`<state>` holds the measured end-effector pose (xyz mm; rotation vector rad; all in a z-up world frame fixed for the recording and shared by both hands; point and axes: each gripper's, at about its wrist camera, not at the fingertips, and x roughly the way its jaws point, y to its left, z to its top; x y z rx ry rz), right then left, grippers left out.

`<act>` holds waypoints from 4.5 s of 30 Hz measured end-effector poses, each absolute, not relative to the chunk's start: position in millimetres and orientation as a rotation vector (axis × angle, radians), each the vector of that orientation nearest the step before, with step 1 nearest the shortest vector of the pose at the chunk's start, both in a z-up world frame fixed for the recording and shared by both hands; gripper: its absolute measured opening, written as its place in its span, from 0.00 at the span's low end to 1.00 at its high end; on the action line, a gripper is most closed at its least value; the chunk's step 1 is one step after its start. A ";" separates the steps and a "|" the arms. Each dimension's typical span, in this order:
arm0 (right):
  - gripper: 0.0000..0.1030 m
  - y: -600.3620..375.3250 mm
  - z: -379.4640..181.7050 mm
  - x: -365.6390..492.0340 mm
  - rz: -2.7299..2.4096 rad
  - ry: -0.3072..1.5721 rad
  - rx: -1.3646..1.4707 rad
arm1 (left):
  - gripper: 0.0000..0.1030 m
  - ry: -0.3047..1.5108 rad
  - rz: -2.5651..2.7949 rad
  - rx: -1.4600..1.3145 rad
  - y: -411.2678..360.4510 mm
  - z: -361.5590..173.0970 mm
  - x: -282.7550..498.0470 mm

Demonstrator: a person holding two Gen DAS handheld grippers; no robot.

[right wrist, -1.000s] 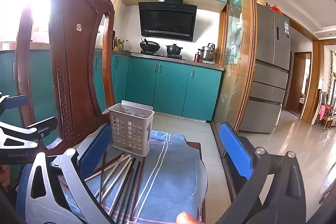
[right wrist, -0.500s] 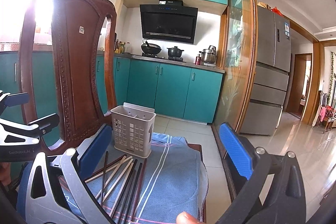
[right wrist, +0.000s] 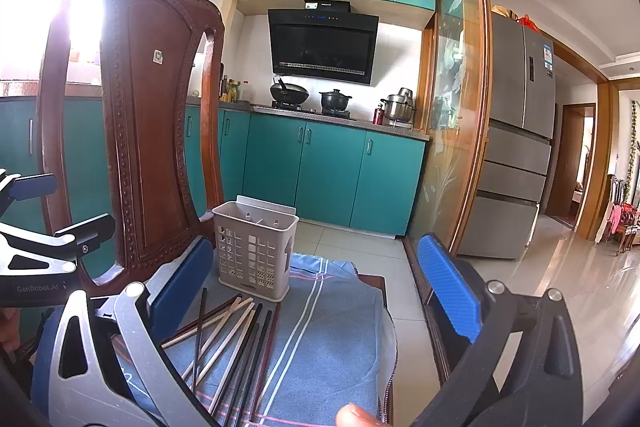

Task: Organize utensils

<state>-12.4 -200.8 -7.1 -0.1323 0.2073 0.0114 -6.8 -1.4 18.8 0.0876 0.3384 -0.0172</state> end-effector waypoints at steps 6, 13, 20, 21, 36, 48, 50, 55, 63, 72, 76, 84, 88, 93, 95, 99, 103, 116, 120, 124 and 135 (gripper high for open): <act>0.98 -201.5 -6.6 -12.1 0.017 0.210 -0.126 | 0.96 0.339 -0.018 0.092 -6.0 15.2 -11.6; 0.98 -202.2 -7.0 -11.6 0.019 0.210 -0.124 | 0.96 0.343 -0.018 0.093 -5.7 14.6 -8.8; 0.98 -202.0 -7.6 -11.7 0.017 0.210 -0.126 | 0.96 0.343 -0.018 0.094 -6.4 14.6 -9.1; 0.98 -201.9 -7.6 -11.6 0.017 0.210 -0.127 | 0.96 0.343 -0.018 0.094 -6.1 14.7 -8.7; 0.98 -200.7 -9.7 -12.4 0.013 0.208 -0.132 | 0.96 0.341 -0.021 0.092 -7.1 12.1 -10.8; 0.98 -199.0 -8.1 -9.5 0.017 0.218 -0.139 | 0.96 0.355 -0.024 0.094 -9.6 10.3 -7.4; 0.98 -198.1 -8.4 -8.8 0.018 0.219 -0.141 | 0.96 0.358 -0.027 0.093 -10.2 10.0 -6.6; 0.98 -199.3 -10.9 -6.6 0.015 0.232 -0.139 | 0.96 0.379 -0.029 0.097 -11.5 6.1 -1.9; 0.98 -212.9 -25.7 19.8 -0.052 0.360 -0.128 | 0.96 0.423 -0.025 0.126 -18.3 -4.4 7.3; 0.98 -222.9 -46.4 45.2 -0.080 0.504 -0.111 | 0.96 0.561 -0.088 0.133 -27.8 -31.6 28.9; 0.98 -227.2 -52.1 51.2 -0.096 0.533 -0.101 | 0.96 0.596 -0.090 0.146 -30.1 -42.2 35.1; 0.98 -230.0 -59.9 54.1 -0.091 0.572 -0.090 | 0.94 0.654 -0.123 0.150 -34.5 -55.9 41.4; 0.98 -231.9 -62.0 55.3 -0.090 0.585 -0.080 | 0.80 0.665 -0.131 0.169 -38.3 -59.2 41.6; 0.98 -233.8 -65.3 56.8 -0.095 0.596 -0.079 | 0.70 0.691 -0.137 0.161 -38.9 -64.3 45.2; 0.98 -234.4 -66.2 57.5 -0.098 0.598 -0.078 | 0.69 0.700 -0.134 0.158 -39.0 -65.5 45.8; 0.98 -235.8 -68.6 58.7 -0.104 0.603 -0.077 | 0.68 0.713 -0.133 0.160 -41.0 -70.7 46.6; 0.98 -239.5 -75.5 66.0 -0.095 0.635 -0.065 | 0.68 0.726 -0.134 0.165 -42.1 -74.9 51.8; 0.37 -222.4 -145.5 176.3 0.266 0.945 0.079 | 0.24 0.929 -0.197 0.088 -34.1 -105.5 177.5; 0.34 -202.9 -167.4 220.3 0.279 1.054 0.066 | 0.21 1.031 -0.174 0.050 -28.8 -132.3 215.5; 0.34 -186.9 -182.3 245.4 0.254 1.106 -0.002 | 0.21 1.092 -0.150 0.019 -23.9 -152.5 231.6; 0.13 -201.4 -186.5 244.8 0.327 1.110 0.101 | 0.07 1.115 -0.127 -0.051 -19.8 -176.3 251.4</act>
